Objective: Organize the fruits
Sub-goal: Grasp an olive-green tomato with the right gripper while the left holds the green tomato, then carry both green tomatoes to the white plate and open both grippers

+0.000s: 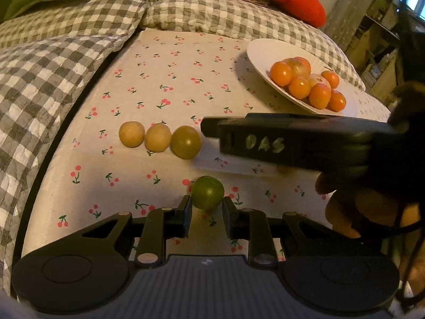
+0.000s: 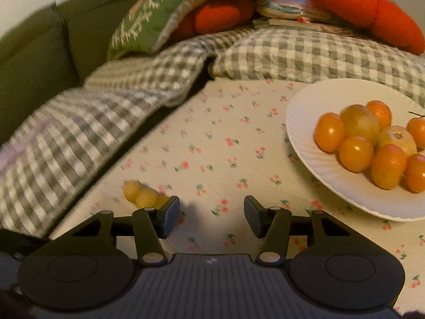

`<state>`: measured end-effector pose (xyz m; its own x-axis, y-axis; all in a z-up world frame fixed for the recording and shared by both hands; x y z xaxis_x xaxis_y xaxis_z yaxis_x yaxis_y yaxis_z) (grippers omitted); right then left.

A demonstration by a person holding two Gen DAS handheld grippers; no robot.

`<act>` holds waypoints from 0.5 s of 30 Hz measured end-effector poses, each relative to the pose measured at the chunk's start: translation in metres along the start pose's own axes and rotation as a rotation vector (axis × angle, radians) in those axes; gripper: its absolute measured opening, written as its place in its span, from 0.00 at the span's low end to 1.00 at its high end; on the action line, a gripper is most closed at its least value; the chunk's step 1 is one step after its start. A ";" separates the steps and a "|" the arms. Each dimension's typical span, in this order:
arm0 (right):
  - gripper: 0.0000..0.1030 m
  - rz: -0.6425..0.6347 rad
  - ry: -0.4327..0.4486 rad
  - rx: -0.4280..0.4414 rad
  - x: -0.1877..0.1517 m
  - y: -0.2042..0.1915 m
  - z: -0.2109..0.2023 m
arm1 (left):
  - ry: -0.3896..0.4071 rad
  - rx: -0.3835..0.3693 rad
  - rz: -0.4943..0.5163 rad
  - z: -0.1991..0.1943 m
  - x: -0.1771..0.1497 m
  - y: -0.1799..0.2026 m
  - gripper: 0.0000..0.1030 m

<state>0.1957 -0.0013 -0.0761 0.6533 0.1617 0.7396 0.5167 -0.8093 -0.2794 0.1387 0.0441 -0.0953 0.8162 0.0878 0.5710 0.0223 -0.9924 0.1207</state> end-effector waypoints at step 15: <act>0.24 -0.028 -0.105 0.066 -0.013 -0.021 0.024 | 0.028 0.017 0.002 -0.002 0.001 -0.003 0.17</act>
<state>0.1900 0.0269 -0.0942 0.6909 0.2450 0.6802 0.5687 -0.7650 -0.3021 0.1387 0.0469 -0.0934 0.7999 0.0876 0.5937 0.0306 -0.9940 0.1055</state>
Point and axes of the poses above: each gripper's, at about its wrist camera, not at the fingertips, and z roughly the way its jaws point, y to its right, x to its top, the point moved 9 cm from there along z, roughly the way its jaws point, and after that the axes turned 5 degrees about x, right-handed, at the moved point
